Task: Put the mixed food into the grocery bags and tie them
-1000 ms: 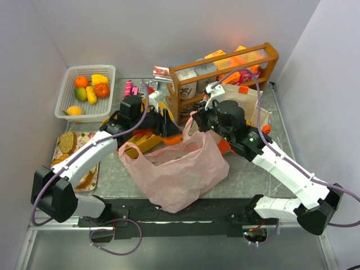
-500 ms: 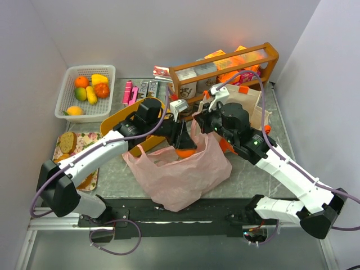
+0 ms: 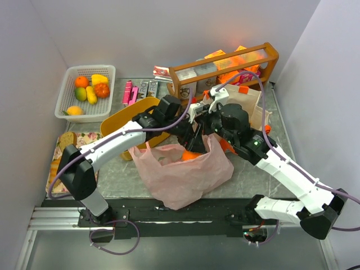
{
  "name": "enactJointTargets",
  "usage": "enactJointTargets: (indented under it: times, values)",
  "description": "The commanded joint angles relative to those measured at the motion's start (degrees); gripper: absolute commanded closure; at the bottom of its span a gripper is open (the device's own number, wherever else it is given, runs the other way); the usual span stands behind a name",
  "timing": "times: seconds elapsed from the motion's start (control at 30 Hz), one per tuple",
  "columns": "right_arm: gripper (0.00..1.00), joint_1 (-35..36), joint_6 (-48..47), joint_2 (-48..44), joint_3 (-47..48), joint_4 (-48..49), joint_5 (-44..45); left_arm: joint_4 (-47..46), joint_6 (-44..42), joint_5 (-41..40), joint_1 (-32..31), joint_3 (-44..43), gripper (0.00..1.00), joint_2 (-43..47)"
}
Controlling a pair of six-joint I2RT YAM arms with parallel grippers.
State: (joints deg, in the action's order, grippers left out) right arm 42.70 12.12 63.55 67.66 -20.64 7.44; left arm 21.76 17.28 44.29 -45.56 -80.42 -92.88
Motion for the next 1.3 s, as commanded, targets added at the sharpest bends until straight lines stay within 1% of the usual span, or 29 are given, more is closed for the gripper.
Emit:
enactJointTargets:
  times: [0.0,0.03,0.23,0.33,0.4,0.43,0.47,0.53,0.57,0.63,0.67,0.73,0.77,0.8,0.83,0.87,0.9,0.93,0.97,1.0,1.03,1.07,1.1,1.13,1.2,1.27]
  values:
    - [1.00,-0.2,-0.1,-0.5,0.1,3.0,0.9,1.2,-2.0,-0.6,-0.5,-1.9,0.01,0.9]
    - [1.00,-0.2,-0.1,-0.5,0.2,3.0,0.8,1.3,-2.2,-0.7,-0.7,-1.9,0.04,0.8]
    - [1.00,-0.2,-0.2,-0.5,0.0,2.9,1.3,2.1,-2.6,-0.3,-0.6,-2.6,0.04,0.4]
    - [1.00,-0.2,-0.2,-1.2,-0.5,3.2,2.1,3.5,-2.4,-3.4,-0.2,-1.4,0.04,2.2]
    - [1.00,-0.2,-0.1,-1.6,-0.8,3.2,2.5,5.3,-3.0,-6.5,2.5,-0.4,0.04,4.7]
    - [1.00,-0.2,-0.1,-1.7,-0.8,3.2,2.5,6.0,-3.0,-7.8,4.1,1.3,0.04,6.1]
    - [1.00,-0.2,0.0,-1.6,-0.6,2.9,2.6,6.5,-3.0,-8.8,8.3,2.3,0.04,9.5]
    - [1.00,-0.2,0.1,-1.5,-0.5,2.9,2.3,7.0,-2.9,-10.5,13.6,4.6,0.04,13.3]
    - [1.00,-0.2,0.3,-1.4,-0.4,2.9,2.2,7.5,-3.9,-10.8,19.2,4.9,0.04,16.8]
    - [1.00,-0.2,0.4,-1.4,-0.3,2.9,2.2,9.7,-6.0,-13.3,24.6,4.4,0.04,19.3]
    - [1.00,-0.2,0.4,-1.3,-0.2,2.9,2.3,11.4,-8.4,-16.1,28.3,4.5,0.04,20.1]
    - [1.00,-0.2,0.5,-1.2,-0.4,3.2,2.1,11.5,-9.5,-20.5,32.5,5.4,0.04,19.5]
    - [1.00,-0.2,0.6,-1.2,-0.6,3.2,2.1,10.7,-8.3,-21.3,38.0,5.6,0.04,17.8]
    - [1.00,-0.2,0.7,-1.2,-0.6,3.3,1.8,8.8,-7.9,-21.8,41.0,5.6,0.04,16.7]
    - [1.00,-0.2,0.5,-1.1,-0.6,3.3,1.6,8.2,-7.4,-24.8,43.7,3.5,0.04,15.4]
    - [1.00,-0.3,0.4,-1.1,-0.4,3.2,1.5,8.0,-7.1,-27.6,47.7,1.8,0.04,12.1]
    - [1.00,-0.2,0.3,-1.3,-0.4,3.3,1.3,8.3,-7.5,-30.9,49.1,-0.2,0.04,9.9]
    - [1.00,-0.3,0.0,-1.3,-0.5,3.5,1.4,9.2,-8.2,-36.8,51.7,-5.6,0.04,5.1]
    - [1.00,-0.3,-0.3,-1.4,-0.5,3.6,1.4,10.0,-8.8,-40.2,52.8,-8.5,0.04,2.3]
    - [1.00,-0.2,-0.4,-1.3,-0.5,3.9,1.5,12.4,-9.1,-42.3,54.2,-15.0,0.04,-0.7]
    - [1.00,-0.2,-0.6,-1.2,-0.6,4.0,1.6,14.3,-8.9,-43.5,57.1,-18.6,0.04,-7.2]
    - [1.00,-0.2,-0.9,-1.2,-0.6,4.1,1.8,16.1,-8.5,-45.9,58.5,-22.2,0.04,-10.4]
    - [1.00,-0.3,-1.0,-1.1,-0.5,4.1,2.0,17.3,-8.5,-47.2,59.5,-28.4,0.03,-13.4]
    - [1.00,-0.3,-1.0,-1.1,-0.6,4.2,2.0,19.0,-8.7,-48.5,60.9,-31.2,0.01,-18.4]
    - [1.00,-0.3,-1.0,-1.1,-0.6,4.1,2.2,19.9,-9.4,-52.2,61.7,-37.0,0.01,-22.4]
    - [1.00,-0.5,-0.7,-1.0,-0.2,3.4,2.4,19.2,-9.0,-53.5,62.8,-37.6,0.03,-25.4]
